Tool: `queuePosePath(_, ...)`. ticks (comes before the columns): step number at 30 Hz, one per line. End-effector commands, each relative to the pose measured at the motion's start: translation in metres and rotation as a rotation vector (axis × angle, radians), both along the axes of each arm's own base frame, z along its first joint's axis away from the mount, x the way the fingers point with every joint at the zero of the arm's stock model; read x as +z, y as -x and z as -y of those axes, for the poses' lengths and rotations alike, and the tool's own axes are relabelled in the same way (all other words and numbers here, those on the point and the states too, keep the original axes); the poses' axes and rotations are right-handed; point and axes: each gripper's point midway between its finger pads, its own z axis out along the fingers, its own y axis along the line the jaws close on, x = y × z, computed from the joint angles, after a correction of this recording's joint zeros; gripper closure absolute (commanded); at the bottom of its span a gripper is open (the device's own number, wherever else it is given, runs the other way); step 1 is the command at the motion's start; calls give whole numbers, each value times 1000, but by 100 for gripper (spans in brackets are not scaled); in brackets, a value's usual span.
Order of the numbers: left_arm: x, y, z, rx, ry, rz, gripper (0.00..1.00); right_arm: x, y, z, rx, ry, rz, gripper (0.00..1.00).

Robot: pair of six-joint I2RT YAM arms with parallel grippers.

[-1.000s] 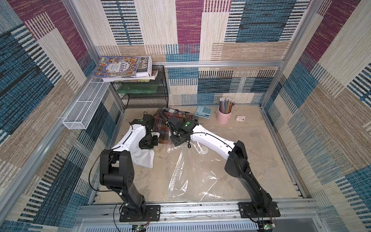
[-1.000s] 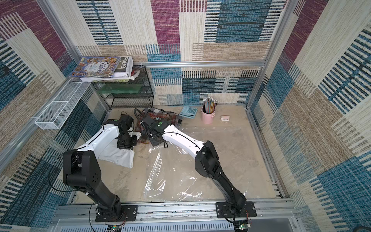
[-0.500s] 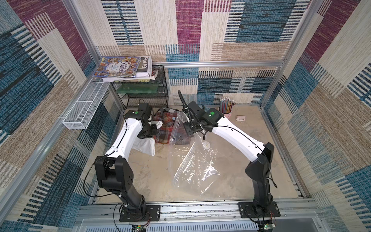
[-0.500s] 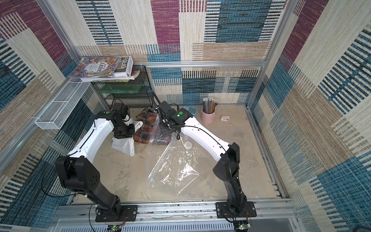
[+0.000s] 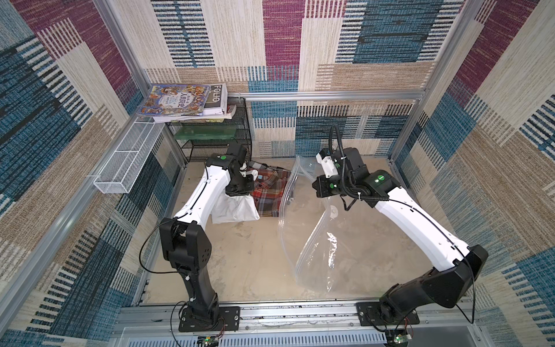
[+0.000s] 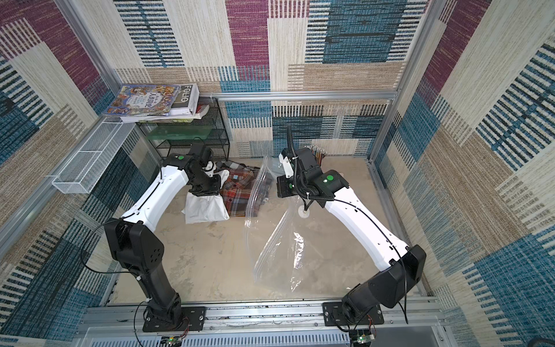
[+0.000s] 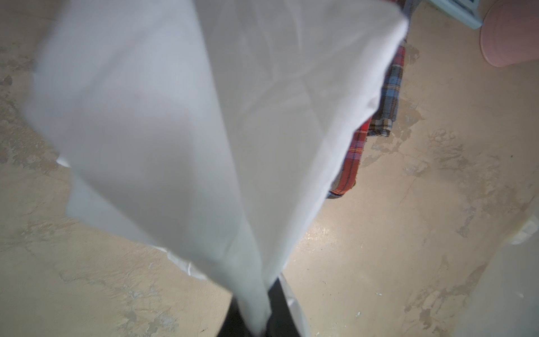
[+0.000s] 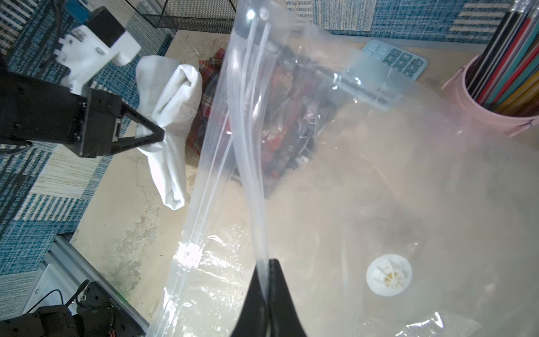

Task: Take the shirt out of the vacuum bag
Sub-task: Pick up the vacuum bag at the center of the board, then place the shirt at the center of the board.

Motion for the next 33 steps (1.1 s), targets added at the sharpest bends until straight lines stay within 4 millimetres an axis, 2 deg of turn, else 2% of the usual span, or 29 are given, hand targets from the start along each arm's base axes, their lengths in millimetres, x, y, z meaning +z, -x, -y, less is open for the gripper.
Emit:
queuePosePath(1,0,-6,14,-31,-30,11,100,6,0,-10,35,-59,4,100)
queuePosePath(7,-9,-21,49,-128,-53,12,100,6,-1,-9,32,-75,-9,100)
queuePosePath(14,-42,-30,86,-232,-13,-47,100,4,0,0,23,-84,-15,100)
queuePosePath(18,-55,-34,97,-265,-27,-55,100,-1,0,1,31,-93,-26,100)
queuePosePath(19,-58,-37,98,-264,-23,-60,97,-2,0,0,37,-96,-30,100)
queuePosePath(20,-59,-38,100,-261,-14,-64,85,-3,1,-2,51,-100,-33,100)
queuePosePath(22,-52,-39,102,-243,7,-54,72,-4,4,-6,76,-111,-43,100)
queuePosePath(24,-34,-38,103,-217,42,-23,61,-4,8,-12,110,-136,-53,100)
queuePosePath(27,-2,-34,95,-145,103,24,39,0,16,-23,168,-206,-60,100)
queuePosePath(28,4,-31,86,-105,120,21,37,3,19,-26,187,-235,-62,100)
queuePosePath(30,11,-21,69,-26,168,-6,27,7,25,-34,222,-284,-63,100)
queuePosePath(33,5,5,49,40,202,-71,26,10,29,-40,254,-313,-65,100)
